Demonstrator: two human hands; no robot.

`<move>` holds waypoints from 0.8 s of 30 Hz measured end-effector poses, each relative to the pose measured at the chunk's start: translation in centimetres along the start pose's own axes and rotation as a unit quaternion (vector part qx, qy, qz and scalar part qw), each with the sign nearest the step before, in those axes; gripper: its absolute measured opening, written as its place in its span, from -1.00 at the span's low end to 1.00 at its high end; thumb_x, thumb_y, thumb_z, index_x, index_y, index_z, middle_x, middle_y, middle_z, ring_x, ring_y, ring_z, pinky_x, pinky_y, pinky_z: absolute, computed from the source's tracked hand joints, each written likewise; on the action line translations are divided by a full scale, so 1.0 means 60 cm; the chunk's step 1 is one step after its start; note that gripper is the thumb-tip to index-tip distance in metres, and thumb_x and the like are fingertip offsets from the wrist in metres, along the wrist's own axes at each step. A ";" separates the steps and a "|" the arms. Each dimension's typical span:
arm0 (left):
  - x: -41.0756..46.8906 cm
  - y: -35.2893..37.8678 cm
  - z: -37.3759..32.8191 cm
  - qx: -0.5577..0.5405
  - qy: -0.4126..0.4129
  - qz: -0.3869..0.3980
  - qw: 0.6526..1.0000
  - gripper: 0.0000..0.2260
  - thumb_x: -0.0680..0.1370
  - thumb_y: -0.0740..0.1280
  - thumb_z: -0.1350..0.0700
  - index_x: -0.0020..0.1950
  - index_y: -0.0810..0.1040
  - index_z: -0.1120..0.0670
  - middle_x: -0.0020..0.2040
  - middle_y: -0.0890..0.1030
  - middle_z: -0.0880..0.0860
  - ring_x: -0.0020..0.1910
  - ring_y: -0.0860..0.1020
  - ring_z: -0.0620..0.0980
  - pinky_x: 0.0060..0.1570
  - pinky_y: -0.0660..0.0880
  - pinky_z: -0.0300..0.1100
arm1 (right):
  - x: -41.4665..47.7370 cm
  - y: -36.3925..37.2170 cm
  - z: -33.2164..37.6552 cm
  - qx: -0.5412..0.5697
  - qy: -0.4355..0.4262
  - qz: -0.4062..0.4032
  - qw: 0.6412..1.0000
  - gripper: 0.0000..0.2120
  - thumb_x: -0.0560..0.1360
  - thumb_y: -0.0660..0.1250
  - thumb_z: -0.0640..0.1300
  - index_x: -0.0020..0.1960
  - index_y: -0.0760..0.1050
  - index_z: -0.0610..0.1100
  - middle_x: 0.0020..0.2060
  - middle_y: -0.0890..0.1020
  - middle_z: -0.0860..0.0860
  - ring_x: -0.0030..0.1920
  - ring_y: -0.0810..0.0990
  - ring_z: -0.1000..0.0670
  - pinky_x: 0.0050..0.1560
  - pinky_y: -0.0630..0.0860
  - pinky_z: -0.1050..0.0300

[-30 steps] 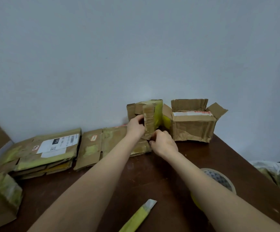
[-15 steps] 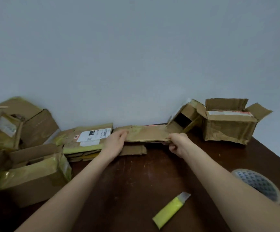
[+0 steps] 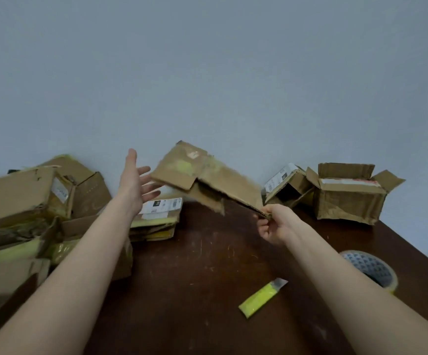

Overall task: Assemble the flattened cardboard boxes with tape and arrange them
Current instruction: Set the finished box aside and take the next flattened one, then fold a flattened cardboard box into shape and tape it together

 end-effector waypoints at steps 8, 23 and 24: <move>-0.090 -0.044 0.037 0.102 0.136 0.058 0.984 -0.75 0.61 0.24 0.21 0.29 0.44 0.12 0.17 0.59 0.09 0.07 0.58 0.02 -0.06 0.55 -0.14 | -0.066 0.001 -0.031 -0.246 -0.259 0.002 0.934 -0.68 0.49 0.40 -0.21 0.21 0.45 -0.07 0.01 0.62 0.01 -0.01 0.60 0.00 0.01 0.56 0.02; -0.182 -0.080 0.142 0.099 0.264 0.084 0.956 -0.63 0.52 0.19 -0.30 0.32 0.29 -0.42 0.47 0.30 -0.17 0.46 0.25 -0.16 0.45 0.21 0.05 | -0.083 0.032 -0.114 -0.349 -0.452 0.039 0.820 0.02 0.25 0.55 0.17 0.53 0.00 0.26 0.41 0.36 0.17 0.36 0.39 0.11 0.35 0.39 0.03; -0.178 -0.080 0.140 0.133 0.278 0.085 0.948 -0.58 0.45 0.22 -0.34 0.31 0.29 -0.45 0.48 0.27 -0.15 0.48 0.21 -0.15 0.45 0.20 0.04 | -0.088 0.039 -0.099 -0.328 -0.462 0.047 0.823 0.03 0.27 0.56 0.14 0.54 -0.01 0.24 0.44 0.33 0.18 0.39 0.36 0.12 0.38 0.34 0.05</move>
Point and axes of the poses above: each hand's wrist, its own x-axis towards the middle knuckle, its own y-axis out of the palm, z = x × y, the point moved 2 cm from there along x, towards the middle knuckle
